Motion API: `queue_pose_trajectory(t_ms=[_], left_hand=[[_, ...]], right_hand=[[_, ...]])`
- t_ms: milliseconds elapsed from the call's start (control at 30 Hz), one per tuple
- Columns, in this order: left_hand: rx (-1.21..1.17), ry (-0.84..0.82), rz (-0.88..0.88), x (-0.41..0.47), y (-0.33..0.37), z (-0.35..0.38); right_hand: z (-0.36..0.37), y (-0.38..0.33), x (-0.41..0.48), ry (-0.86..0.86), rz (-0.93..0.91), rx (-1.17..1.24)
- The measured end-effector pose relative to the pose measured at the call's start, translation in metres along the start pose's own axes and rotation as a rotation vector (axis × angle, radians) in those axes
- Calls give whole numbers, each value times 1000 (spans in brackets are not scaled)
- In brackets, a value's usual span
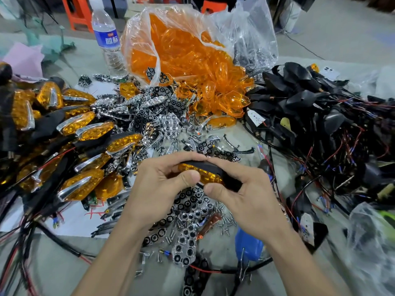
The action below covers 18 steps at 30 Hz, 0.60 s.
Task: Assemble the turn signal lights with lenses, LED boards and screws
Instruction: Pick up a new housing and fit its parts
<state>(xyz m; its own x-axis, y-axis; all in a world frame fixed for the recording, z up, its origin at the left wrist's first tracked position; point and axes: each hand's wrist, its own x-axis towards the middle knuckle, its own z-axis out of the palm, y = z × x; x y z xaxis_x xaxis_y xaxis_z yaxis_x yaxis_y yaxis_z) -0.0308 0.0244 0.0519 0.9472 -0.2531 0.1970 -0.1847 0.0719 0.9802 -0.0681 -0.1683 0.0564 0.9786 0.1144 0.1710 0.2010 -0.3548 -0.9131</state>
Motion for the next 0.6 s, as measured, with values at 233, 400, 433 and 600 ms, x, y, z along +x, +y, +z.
queue_pose_trajectory(t_ms=[233,400,433,600], left_hand=[[-139,33,-98,4,3,1],[-158,116,-154,5,-3,4],[-156,159,-170,5,-5,8],[-100,268,-260,2,-8,21]], right_hand=[[-5,-8,5,-19,34,63],[0,-10,2,-45,157,210],[4,-10,2,-31,212,258],[14,-7,3,-53,438,403]])
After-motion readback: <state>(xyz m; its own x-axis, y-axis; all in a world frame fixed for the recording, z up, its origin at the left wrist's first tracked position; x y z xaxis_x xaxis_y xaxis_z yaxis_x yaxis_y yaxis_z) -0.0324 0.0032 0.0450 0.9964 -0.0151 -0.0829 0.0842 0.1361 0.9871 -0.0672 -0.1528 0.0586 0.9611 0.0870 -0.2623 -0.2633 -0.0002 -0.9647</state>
